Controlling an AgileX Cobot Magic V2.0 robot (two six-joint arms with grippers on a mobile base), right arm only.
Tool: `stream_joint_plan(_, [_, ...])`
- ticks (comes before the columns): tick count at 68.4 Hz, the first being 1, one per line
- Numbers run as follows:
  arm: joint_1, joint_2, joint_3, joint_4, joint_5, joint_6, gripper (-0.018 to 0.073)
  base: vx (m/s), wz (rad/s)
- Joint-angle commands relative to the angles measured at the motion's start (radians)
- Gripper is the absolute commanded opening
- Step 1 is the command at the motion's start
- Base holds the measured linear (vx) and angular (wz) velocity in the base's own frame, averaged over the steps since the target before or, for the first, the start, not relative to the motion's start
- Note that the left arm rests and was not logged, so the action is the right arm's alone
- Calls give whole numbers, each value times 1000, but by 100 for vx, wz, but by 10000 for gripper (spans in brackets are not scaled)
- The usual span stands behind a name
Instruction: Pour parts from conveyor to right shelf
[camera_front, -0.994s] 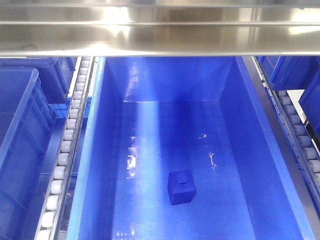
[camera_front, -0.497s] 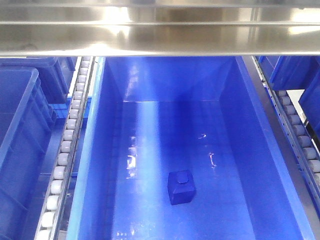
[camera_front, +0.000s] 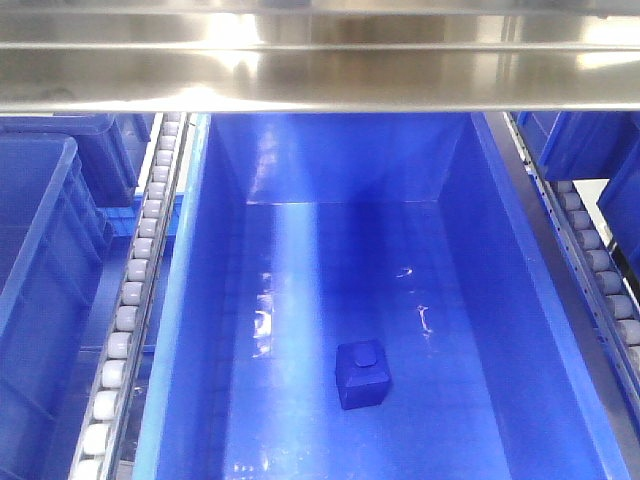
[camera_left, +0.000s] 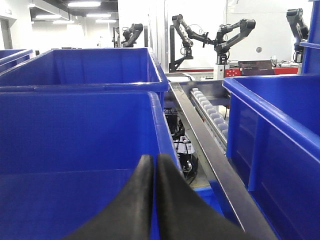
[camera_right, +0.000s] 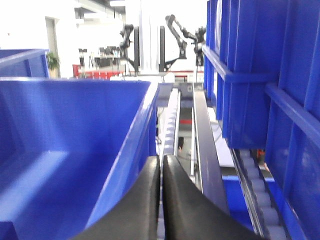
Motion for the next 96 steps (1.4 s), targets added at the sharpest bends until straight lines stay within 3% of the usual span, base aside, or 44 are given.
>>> stream_joint_plan(1, [-4, -12, 4, -1, -84, -16, -9, 0, 0])
stream_joint_plan(39, [-6, -12, 4, 2, -100, -16, -9, 0, 0])
stream_joint_plan(54, [-87, -12, 4, 7, -100, -5, -9, 0, 0])
stream_joint_plan(96, [-84, -12, 4, 6, -100, -5, -9, 0, 0])
